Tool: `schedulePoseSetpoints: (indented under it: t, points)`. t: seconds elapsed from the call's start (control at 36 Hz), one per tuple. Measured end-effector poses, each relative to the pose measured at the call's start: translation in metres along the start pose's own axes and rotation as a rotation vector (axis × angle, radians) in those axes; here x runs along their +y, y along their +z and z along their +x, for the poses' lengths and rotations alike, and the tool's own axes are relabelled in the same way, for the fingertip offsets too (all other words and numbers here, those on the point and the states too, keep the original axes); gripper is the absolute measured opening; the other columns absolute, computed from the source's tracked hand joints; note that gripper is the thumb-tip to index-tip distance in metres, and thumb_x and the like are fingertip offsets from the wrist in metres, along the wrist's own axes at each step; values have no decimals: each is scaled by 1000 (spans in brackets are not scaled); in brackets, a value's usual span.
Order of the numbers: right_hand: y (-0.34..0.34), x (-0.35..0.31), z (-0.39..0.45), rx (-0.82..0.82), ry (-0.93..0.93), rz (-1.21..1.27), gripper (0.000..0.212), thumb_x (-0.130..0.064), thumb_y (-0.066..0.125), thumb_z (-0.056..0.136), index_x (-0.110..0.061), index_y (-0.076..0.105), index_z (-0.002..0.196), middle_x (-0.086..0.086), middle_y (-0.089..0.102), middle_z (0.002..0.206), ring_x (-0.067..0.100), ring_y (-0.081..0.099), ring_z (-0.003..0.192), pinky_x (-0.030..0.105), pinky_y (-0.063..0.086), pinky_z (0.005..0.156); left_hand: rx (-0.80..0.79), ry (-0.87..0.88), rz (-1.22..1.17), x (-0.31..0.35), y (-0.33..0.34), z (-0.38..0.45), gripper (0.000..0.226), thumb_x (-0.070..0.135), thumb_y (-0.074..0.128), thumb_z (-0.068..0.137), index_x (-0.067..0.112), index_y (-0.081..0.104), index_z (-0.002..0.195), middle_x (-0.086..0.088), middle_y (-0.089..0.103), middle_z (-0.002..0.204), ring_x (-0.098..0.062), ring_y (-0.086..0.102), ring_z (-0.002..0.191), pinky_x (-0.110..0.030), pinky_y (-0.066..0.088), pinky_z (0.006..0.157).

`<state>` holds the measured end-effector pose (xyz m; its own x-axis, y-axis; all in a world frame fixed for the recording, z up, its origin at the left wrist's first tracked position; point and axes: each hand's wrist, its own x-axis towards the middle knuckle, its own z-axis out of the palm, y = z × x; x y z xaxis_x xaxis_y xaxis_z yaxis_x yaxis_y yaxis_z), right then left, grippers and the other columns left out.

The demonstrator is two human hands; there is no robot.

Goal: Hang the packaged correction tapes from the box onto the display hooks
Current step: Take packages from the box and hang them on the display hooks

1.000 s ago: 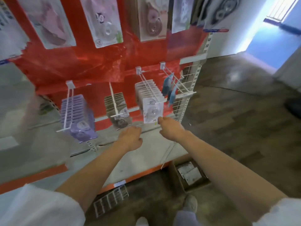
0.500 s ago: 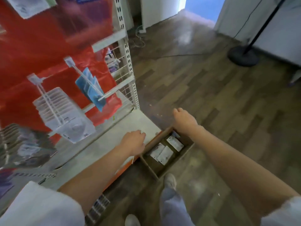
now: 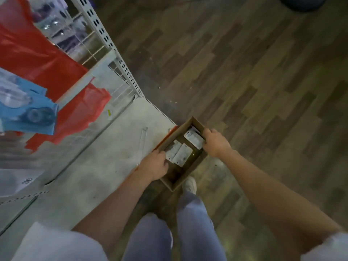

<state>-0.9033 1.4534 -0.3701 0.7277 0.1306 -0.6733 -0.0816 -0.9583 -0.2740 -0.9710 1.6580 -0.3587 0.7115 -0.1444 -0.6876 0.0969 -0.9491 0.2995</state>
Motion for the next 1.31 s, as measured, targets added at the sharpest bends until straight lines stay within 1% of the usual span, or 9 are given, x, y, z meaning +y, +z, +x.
schedulePoseSetpoints:
  t: [0.22,0.39,0.67,0.78,0.86,1.0,1.14,1.22,1.31]
  points:
    - [97,32,67,-110,18,34,45,-18,50,96,-9,36,138,12,43,133,29,48,120,40,46,97,-61,-70,-127,-28,88,94,21,23,50,96,14,57,113,-1,55,105,-17,56,102,-24,40,77]
    - [175,62,133,-125,50,22,43,-19,54,95,-12,41,135,9,45,131,26,48,119,37,46,97,-108,-149,-206,-67,183,173,15,24,51,95,16,54,108,-2,58,102,-12,54,87,-25,41,72]
    - [287,97,262,-90,25,-55,46,-16,54,93,-11,40,136,11,44,134,28,49,120,38,47,97,-148,-306,-332,-132,327,314,46,30,55,91,14,46,134,-7,52,131,-25,50,122,-36,44,100]
    - [311,105,298,-107,16,-92,45,-14,51,94,-11,38,137,12,40,138,31,46,125,41,45,99,-99,-323,-388,-179,398,385,90,58,46,69,17,31,148,-7,33,152,-23,31,140,-32,26,115]
    - [319,111,314,-121,5,-117,42,-16,51,95,-11,38,135,13,39,137,33,45,124,42,45,96,-89,-423,-453,-172,387,391,105,59,62,73,12,11,152,-9,15,158,-25,14,145,-31,16,116]
    - [321,124,327,-99,12,-90,47,-21,58,92,-11,39,134,12,40,137,32,47,122,42,47,94,14,-620,-545,-151,388,401,122,46,81,68,3,1,149,-19,8,153,-35,10,142,-39,24,112]
    - [322,128,324,-70,35,-52,41,-22,57,93,-9,44,130,13,42,134,33,47,121,42,47,93,200,-581,-472,-126,399,404,95,31,81,71,6,24,144,-18,35,145,-35,32,135,-43,34,109]
    - [319,126,313,-62,33,-33,39,-20,53,95,-8,42,131,14,42,134,33,47,120,40,44,94,90,-499,-450,-113,395,395,47,29,66,87,7,52,126,-15,57,128,-30,52,120,-38,46,96]
    - [310,122,293,-53,25,-8,39,-22,51,97,-7,42,131,15,43,133,33,49,119,40,44,95,83,-423,-465,-101,381,372,32,27,57,94,5,61,116,-14,63,119,-27,60,111,-31,48,84]
